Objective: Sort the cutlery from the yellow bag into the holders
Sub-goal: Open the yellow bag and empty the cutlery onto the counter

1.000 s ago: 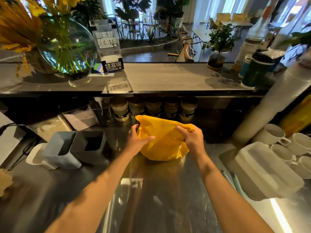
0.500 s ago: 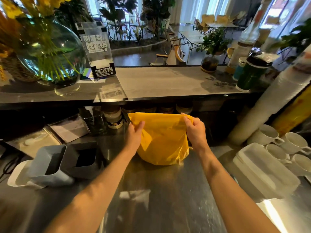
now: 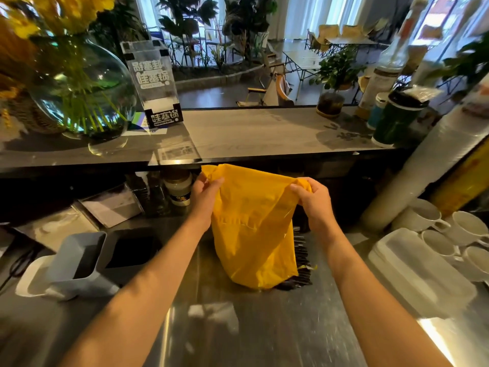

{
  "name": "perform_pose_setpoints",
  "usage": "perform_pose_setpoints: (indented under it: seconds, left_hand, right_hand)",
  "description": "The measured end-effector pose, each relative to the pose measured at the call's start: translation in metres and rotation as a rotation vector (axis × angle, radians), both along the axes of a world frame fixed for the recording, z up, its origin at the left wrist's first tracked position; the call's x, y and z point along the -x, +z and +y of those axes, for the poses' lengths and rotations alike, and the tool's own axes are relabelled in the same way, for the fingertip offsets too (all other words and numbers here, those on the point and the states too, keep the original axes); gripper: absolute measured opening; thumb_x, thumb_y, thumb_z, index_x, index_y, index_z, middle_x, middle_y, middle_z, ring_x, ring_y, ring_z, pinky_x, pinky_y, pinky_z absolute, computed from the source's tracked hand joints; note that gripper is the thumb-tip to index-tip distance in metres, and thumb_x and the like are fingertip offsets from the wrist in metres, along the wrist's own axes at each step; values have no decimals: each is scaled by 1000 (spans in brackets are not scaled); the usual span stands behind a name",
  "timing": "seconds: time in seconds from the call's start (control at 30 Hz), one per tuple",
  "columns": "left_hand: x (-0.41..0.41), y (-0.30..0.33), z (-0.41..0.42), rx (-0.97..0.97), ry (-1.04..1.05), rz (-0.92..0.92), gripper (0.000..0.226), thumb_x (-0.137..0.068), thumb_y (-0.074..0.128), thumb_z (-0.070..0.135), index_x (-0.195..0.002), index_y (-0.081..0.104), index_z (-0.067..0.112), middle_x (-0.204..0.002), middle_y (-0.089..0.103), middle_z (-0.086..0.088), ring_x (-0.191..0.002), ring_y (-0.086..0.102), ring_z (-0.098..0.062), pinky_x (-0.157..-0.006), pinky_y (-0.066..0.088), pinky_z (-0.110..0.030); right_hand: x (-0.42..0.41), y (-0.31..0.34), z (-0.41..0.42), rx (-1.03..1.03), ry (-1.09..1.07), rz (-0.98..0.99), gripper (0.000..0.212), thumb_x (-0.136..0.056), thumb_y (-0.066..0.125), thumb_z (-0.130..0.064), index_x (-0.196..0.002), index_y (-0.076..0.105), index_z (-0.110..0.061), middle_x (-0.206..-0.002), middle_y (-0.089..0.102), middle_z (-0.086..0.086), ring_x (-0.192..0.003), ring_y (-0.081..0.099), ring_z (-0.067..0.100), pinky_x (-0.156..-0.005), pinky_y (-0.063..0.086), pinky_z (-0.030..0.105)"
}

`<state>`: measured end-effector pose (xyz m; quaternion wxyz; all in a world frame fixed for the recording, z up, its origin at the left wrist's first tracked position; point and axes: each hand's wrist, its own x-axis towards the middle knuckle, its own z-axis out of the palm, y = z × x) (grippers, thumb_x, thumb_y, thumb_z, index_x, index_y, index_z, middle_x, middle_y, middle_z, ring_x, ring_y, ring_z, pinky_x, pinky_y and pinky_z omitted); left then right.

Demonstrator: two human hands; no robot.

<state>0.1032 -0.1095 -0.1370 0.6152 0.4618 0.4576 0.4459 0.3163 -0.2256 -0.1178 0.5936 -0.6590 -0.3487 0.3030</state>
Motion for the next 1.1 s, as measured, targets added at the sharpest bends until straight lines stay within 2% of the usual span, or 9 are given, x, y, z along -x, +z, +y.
perform_pose_setpoints:
  seconds: [0.1, 0.2, 0.33, 0.4, 0.57, 0.7, 0.8, 0.93, 1.1]
  left_hand:
    - [0, 10, 6, -140, 24, 8, 10, -92, 69, 16, -99, 63, 18, -95, 67, -2, -94, 65, -19, -90, 53, -41]
    - [-6, 20, 7, -205, 48, 54, 11, -91, 71, 15, -85, 65, 22, -84, 69, 2, -85, 66, -13, -83, 54, -35]
    - [-11, 21, 8, -291, 109, 73, 6, -92, 69, 18, -93, 63, 16, -87, 68, 1, -85, 66, -11, -85, 53, -34]
    - [-13, 20, 7, -324, 150, 77, 9, -94, 67, 17, -89, 61, 21, -85, 67, 3, -84, 64, -10, -85, 53, -34]
    - [-17, 16, 6, -386, 145, 105, 10, -94, 68, 20, -90, 58, 19, -82, 63, 5, -74, 61, 3, -80, 50, -29]
    - [-15, 18, 10, -290, 72, 135, 27, -88, 74, 30, -108, 58, 21, -99, 68, 5, -93, 66, -9, -86, 54, -32]
    - [-13, 23, 14, -262, 102, 141, 8, -91, 71, 26, -91, 63, 23, -88, 68, 4, -85, 66, -12, -87, 54, -42]
    - [-14, 45, 14, -372, 109, 101, 25, -95, 65, 35, -74, 58, 24, -69, 59, 7, -65, 57, -3, -72, 46, -32]
    - [-12, 54, 15, -374, -77, 78, 46, -65, 81, 58, -101, 66, 34, -100, 74, 11, -101, 69, -18, -89, 56, -38]
  right_hand:
    - [-5, 1, 3, -63, -12, 43, 5, -99, 62, -24, -97, 63, -21, -93, 63, 1, -88, 62, 12, -74, 53, 24]
    - [-9, 2, 8, -78, -6, 72, 14, -98, 63, -26, -108, 59, -17, -98, 62, 2, -91, 63, 13, -78, 52, 29]
    - [-21, -2, 13, -20, 159, 127, 56, -84, 78, -29, -133, 51, -24, -124, 61, 1, -111, 63, 17, -88, 56, 33]
    - [-24, -9, 14, 78, 209, 187, 75, -72, 83, -34, -138, 50, -19, -130, 62, 4, -118, 62, 22, -101, 53, 45]
    - [-22, -24, 18, 81, 88, 268, 37, -90, 72, -14, -124, 58, -22, -115, 66, 0, -106, 63, 20, -100, 50, 51]
    - [-20, -8, 26, -70, 31, 282, 20, -90, 70, -8, -103, 67, -23, -98, 73, -2, -93, 69, 19, -84, 55, 45]
    - [-23, 9, 27, -167, 85, 275, 16, -90, 69, -12, -102, 68, -22, -98, 75, -3, -97, 71, 21, -89, 57, 44]
    - [-24, 28, 26, -248, 127, 232, 11, -99, 57, -13, -104, 67, -18, -93, 76, -6, -89, 72, 13, -77, 58, 32]
    - [-23, 50, 26, -351, 63, 300, 8, -95, 61, -21, -98, 67, -17, -89, 76, -5, -89, 71, 16, -82, 59, 40]
